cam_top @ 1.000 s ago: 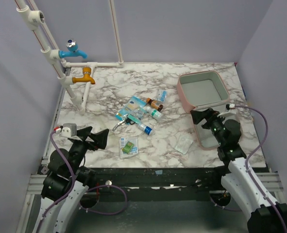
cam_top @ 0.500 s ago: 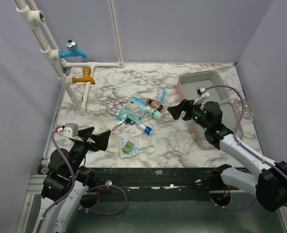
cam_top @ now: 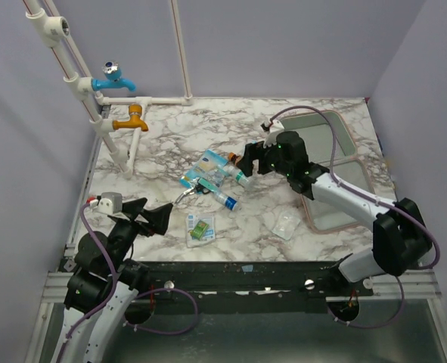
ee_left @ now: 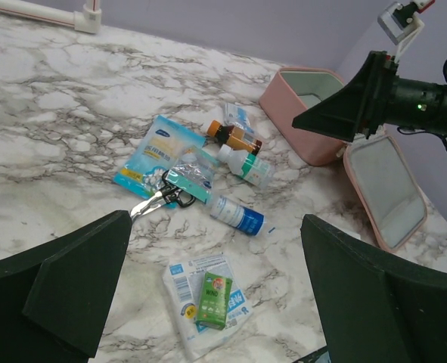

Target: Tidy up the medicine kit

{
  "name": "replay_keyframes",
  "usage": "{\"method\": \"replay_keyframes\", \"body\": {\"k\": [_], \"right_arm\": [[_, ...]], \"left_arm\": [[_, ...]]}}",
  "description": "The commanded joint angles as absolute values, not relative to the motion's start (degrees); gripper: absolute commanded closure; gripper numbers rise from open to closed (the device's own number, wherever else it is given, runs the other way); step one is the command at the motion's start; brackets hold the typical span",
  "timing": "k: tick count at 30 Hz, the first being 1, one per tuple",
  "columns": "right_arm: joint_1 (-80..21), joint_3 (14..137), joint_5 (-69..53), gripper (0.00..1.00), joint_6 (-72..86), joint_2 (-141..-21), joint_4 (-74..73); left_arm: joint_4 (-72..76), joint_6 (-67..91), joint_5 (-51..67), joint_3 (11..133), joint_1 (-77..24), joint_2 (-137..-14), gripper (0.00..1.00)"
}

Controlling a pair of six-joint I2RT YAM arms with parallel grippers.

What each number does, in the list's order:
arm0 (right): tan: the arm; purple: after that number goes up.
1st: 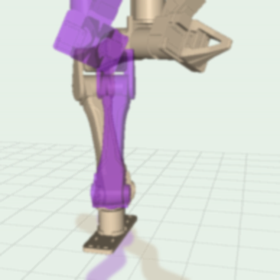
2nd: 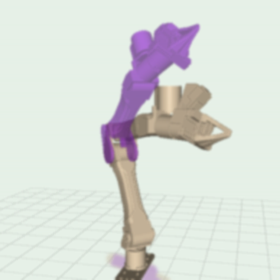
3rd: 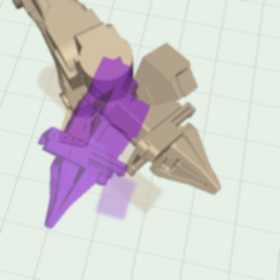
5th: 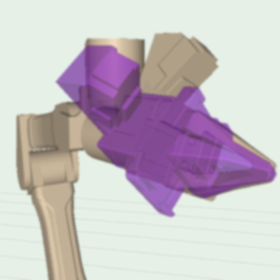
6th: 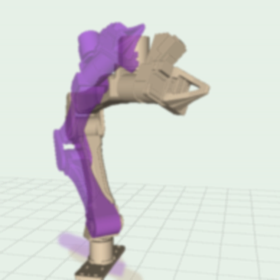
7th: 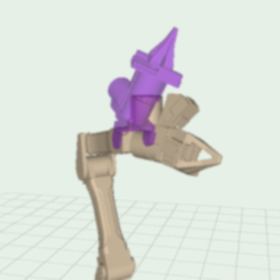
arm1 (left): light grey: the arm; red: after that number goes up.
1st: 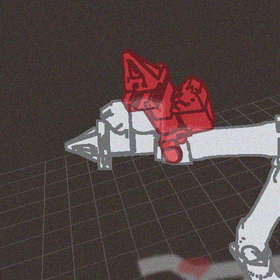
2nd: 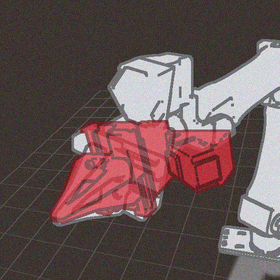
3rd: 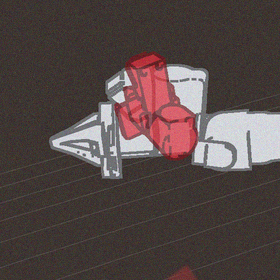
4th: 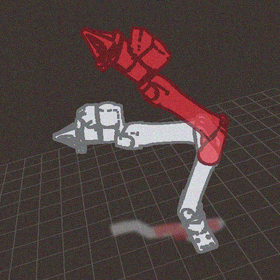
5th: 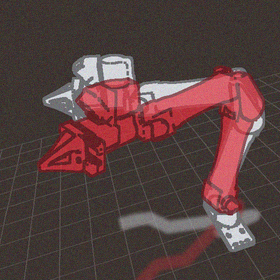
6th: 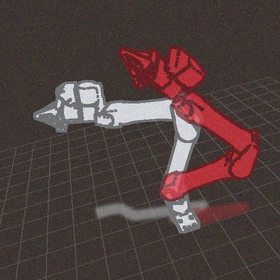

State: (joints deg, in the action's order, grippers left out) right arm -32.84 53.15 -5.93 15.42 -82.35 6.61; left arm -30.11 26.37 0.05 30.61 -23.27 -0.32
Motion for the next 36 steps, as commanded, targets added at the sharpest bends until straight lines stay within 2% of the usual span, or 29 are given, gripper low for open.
{"method": "replay_keyframes", "body": {"k": [1,13,20,36], "right_arm": [[-33.56,59.52,-3.12,0.09,9.39,-88.57,-5.36],[-35.95,70.06,-7.5,0.14,-1.67,-98.28,-16.34],[-38.75,77.17,-0.51,0.23,-5.77,-106.24,-25.04],[-41.46,78.45,3.71,0.33,-5.87,-114.05,-24.54]], "left_arm": [[-30.59,26.32,0.45,30.85,-23.2,0.44,0.02],[-30.61,26.24,1.23,30.83,-23.2,-1.09,0.01],[-30.57,25.91,1.63,30.77,-23.2,-0.89,0.02],[-30.34,25.58,1.58,30.65,-23.2,-0.18,0.02]]}}
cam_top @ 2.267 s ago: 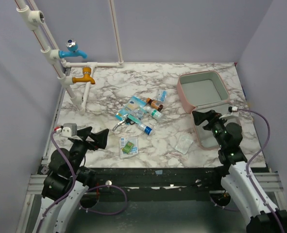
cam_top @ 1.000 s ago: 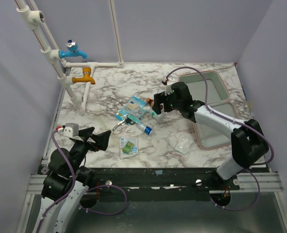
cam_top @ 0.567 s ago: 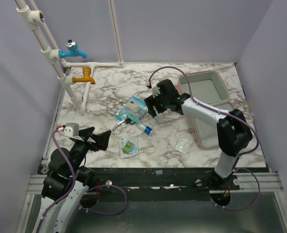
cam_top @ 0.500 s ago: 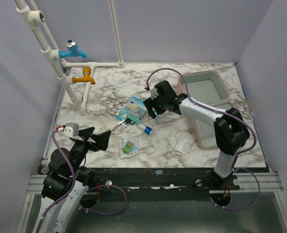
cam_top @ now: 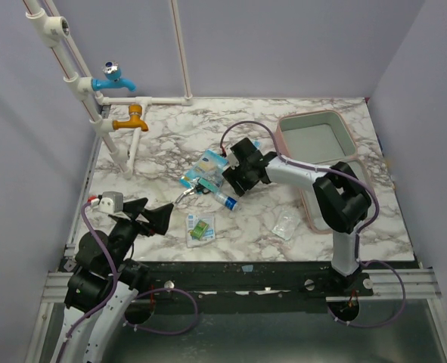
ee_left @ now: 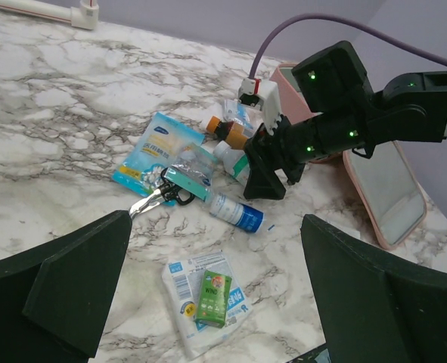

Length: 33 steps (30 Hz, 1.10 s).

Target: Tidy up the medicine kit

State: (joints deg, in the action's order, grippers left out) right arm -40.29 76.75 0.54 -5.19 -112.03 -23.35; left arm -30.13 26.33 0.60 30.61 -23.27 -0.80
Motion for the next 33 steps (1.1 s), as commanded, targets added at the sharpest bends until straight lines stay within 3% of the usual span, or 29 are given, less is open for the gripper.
{"method": "replay_keyframes", "body": {"k": [1,17,21,26,33], "right_arm": [[-41.61,78.57,3.96,0.35,-5.81,-114.3,-24.2],[-42.27,79.39,7.27,0.37,-2.47,-114.75,-19.74],[-42.26,80.55,9.38,0.49,-1.02,-115.45,-19.78],[-42.27,80.64,9.64,0.74,-0.2,-115.27,-19.42],[-42.33,78.57,9.82,0.77,1.49,-108.69,-19.36]], "left_arm": [[-30.32,25.58,1.57,30.67,-23.2,-0.18,0.02],[-30.27,25.4,1.75,30.58,-23.23,-0.22,0.02],[-30.32,25.4,1.67,30.6,-23.25,-0.23,0.02],[-30.32,25.4,1.62,30.59,-23.2,-0.19,0.02],[-30.19,25.4,1.93,30.57,-23.2,-0.26,0.02]]}}
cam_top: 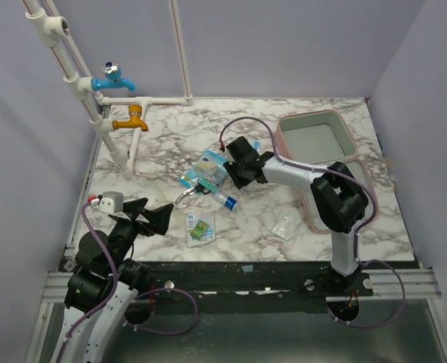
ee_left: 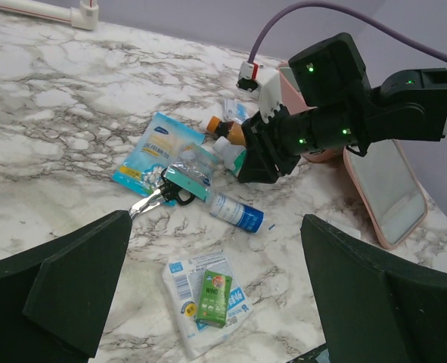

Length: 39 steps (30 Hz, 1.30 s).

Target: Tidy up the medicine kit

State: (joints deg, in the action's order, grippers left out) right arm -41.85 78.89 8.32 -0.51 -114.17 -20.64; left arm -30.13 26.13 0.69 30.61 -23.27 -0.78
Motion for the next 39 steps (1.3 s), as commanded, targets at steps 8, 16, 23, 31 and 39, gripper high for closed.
{"method": "replay_keyframes", "body": {"k": [8,16,23,31,39], "right_arm": [[-42.36,77.54,17.79,0.77,0.58,-100.56,-20.17],[-39.7,79.4,27.06,0.77,-1.38,-99.41,-21.45],[-31.44,82.78,26.51,0.77,-0.18,-98.65,-22.29],[-22.74,84.84,27.64,0.77,1.37,-100.87,-22.88],[-18.63,88.51,28.31,0.77,-2.04,-108.53,-24.73]], "left_arm": [[-30.18,25.58,2.19,30.54,-23.2,-0.2,0.02],[-30.09,25.66,2.28,30.45,-23.2,-0.16,0.02],[-30.21,25.66,2.31,30.56,-23.2,-0.14,0.02],[-30.12,25.58,2.73,30.51,-23.25,-0.17,0.02],[-30.08,25.4,2.99,30.58,-23.29,-0.15,0.02]]}}
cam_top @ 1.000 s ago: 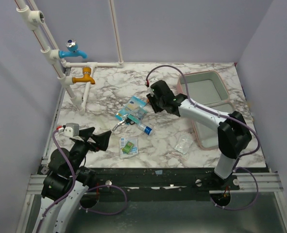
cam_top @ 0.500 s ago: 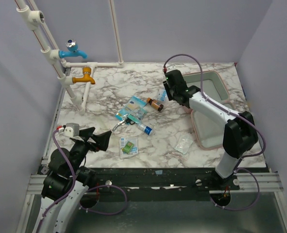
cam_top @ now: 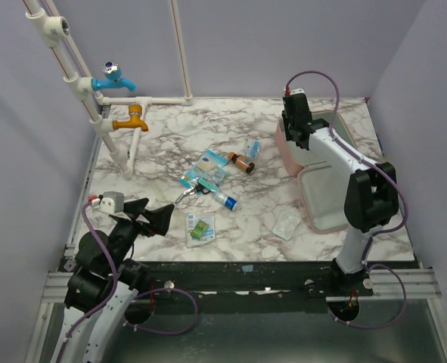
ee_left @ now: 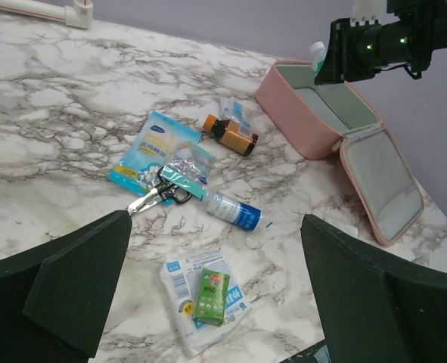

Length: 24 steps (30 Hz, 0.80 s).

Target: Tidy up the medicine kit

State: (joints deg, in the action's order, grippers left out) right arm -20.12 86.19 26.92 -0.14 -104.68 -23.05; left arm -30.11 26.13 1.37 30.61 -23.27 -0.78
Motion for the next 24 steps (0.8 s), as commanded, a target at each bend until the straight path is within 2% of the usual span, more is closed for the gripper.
{"method": "replay_keyframes", "body": {"k": [1,11,15,24], "right_arm": [[-18.16,88.51,28.0,0.77,-2.24,-109.07,-24.78],[-16.35,81.51,20.37,0.77,-1.71,-109.3,-23.77],[-16.42,80.02,13.74,0.79,-1.88,-108.95,-26.11],[-17.81,71.49,6.56,0.79,-0.44,-103.12,-24.92]], "left_arm": [[-30.16,25.4,2.98,30.64,-23.29,-0.17,0.02],[-30.02,25.31,3.58,30.57,-23.46,2.4,0.02],[-30.07,25.31,3.69,30.6,-23.66,2.98,0.02],[-30.31,25.2,3.43,30.68,-24.32,3.77,0.02]]}}
